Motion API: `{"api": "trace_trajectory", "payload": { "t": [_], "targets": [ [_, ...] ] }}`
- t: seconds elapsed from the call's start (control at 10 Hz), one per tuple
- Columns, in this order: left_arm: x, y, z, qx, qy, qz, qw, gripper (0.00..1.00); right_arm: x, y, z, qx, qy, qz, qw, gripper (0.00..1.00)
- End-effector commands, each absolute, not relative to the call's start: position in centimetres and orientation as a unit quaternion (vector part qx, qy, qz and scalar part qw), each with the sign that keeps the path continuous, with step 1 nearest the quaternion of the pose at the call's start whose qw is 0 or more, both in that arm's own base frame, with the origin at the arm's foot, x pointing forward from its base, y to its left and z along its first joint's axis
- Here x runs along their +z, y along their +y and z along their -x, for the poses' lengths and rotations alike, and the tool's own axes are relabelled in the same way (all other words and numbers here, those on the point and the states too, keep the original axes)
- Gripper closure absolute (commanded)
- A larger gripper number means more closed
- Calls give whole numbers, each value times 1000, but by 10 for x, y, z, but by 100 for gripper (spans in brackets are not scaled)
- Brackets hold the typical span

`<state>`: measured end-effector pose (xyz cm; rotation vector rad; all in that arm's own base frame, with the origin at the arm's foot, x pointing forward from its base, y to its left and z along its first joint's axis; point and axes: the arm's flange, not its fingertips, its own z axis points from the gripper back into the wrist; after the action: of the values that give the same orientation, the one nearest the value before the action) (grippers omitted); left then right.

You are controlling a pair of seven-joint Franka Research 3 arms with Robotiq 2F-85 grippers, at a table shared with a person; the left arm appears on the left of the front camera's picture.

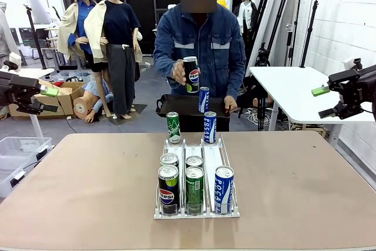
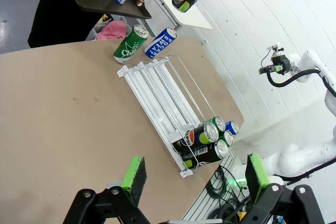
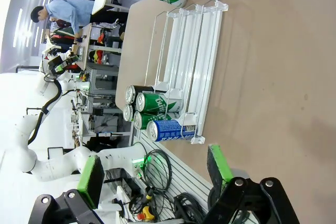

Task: Retrieve and hand over the desired beverage to the person.
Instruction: Pick up another can of the same type that the person held from the Automatic Can Dispenser.

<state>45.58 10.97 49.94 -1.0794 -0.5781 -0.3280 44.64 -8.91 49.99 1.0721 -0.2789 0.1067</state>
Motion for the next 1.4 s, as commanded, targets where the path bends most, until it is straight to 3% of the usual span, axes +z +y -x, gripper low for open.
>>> {"api": "trace_trajectory", "payload": {
  "t": [0.0,1.3],
  "targets": [
    [501,110,-455,-152,-272,507,804,0,499,-89,-446,48,-131,-509,849,0],
    [501,110,-455,-152,-272,507,804,0,499,-89,-446,48,-131,-509,849,0]
  ]
}}
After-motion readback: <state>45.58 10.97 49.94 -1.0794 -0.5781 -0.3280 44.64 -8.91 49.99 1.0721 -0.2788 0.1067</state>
